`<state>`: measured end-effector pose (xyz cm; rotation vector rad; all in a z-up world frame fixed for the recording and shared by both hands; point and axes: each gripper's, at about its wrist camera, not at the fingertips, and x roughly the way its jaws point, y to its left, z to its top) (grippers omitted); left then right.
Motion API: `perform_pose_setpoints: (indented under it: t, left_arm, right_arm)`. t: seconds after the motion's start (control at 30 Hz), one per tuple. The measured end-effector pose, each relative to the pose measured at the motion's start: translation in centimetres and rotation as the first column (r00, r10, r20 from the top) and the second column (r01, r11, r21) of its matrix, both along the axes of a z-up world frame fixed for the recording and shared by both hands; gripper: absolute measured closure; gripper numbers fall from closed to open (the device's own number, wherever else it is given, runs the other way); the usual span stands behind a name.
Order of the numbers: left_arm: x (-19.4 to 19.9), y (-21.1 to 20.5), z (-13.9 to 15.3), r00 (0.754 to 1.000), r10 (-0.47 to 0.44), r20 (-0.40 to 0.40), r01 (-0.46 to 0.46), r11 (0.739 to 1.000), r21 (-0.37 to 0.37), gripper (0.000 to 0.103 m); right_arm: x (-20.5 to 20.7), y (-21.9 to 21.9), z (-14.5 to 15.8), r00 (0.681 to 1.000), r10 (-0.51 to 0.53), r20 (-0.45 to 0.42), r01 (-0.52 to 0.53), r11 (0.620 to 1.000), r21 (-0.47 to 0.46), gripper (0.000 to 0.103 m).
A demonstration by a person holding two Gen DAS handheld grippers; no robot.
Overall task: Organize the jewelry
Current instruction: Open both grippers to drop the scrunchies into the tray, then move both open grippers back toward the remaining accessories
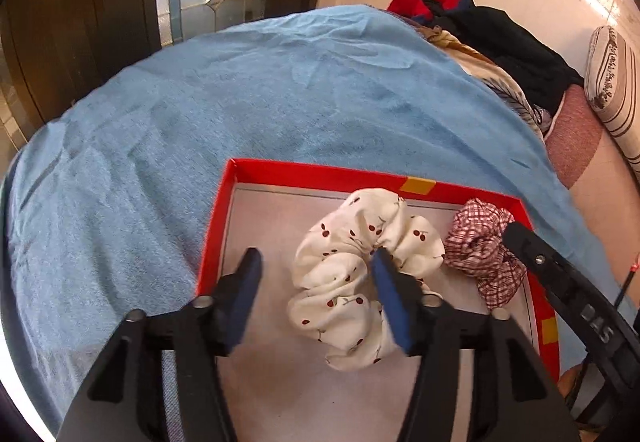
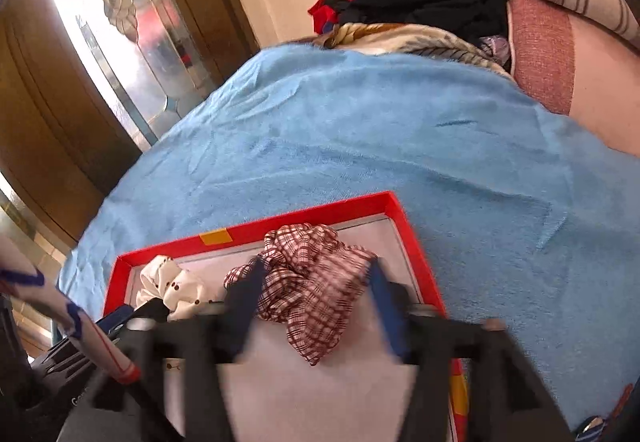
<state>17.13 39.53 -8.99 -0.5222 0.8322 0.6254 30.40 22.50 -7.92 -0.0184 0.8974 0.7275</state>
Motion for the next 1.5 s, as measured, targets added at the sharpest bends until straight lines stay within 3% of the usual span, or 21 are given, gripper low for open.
perform_pose_setpoints:
  t: [0.07,0.17,0.43,0.77,1.03,1.13,1.3,1.4,1.5]
  left_arm:
    - [-0.3,-0.1,0.4,1.000,0.005,0.019,-0.005,1.000,0.006,0.033]
    - [-0.3,-0.4,0.8,1.000,0.002,0.022,-0.002,1.000,0.025,0.033]
    - [-0.5,-1.9,2.3,0.998,-0.024,0.052,0.020,0.997,0.074,0.033]
    - [-1.1,-3.8,4.1,0.994,-0.059,0.091,0.049,0.993,0.111,0.033]
    - [-1.3,-7.0,6.0,0.977,-0.151,0.147,0.133,0.983,0.126,0.033]
    - [-0.6,-9.8,6.5,0.962,-0.226,0.153,0.204,0.967,0.150,0.033]
    - [0.4,-16.3,6.7,0.913,-0.385,0.132,0.357,0.913,0.196,0.033]
    - [0.8,-20.0,6.5,0.868,-0.481,0.127,0.455,0.870,0.189,0.033]
    - [1.3,-23.1,5.8,0.821,-0.555,0.137,0.542,0.832,0.122,0.033]
  right_arm:
    - [0.2,-0.4,0.1,1.000,-0.004,-0.008,0.004,1.000,0.008,0.035]
    - [-0.1,-1.4,0.4,1.000,-0.011,-0.028,0.012,0.999,0.035,0.035]
    - [-2.0,-4.5,-0.6,0.997,-0.075,-0.027,0.075,0.997,-0.010,0.035]
    - [-8.5,-8.7,-0.6,0.989,-0.114,-0.089,0.118,0.992,0.037,0.035]
    - [-10.5,-16.8,4.7,0.977,-0.202,-0.069,0.212,0.952,0.218,0.035]
    - [-10.9,-21.0,6.5,0.971,-0.239,-0.022,0.239,0.952,0.191,0.033]
    - [-11.9,-29.8,7.2,0.940,-0.338,0.045,0.330,0.935,0.132,0.033]
    - [-11.8,-34.8,6.8,0.914,-0.401,0.058,0.394,0.913,0.111,0.033]
    - [-11.3,-38.8,6.1,0.890,-0.451,0.065,0.444,0.890,0.103,0.033]
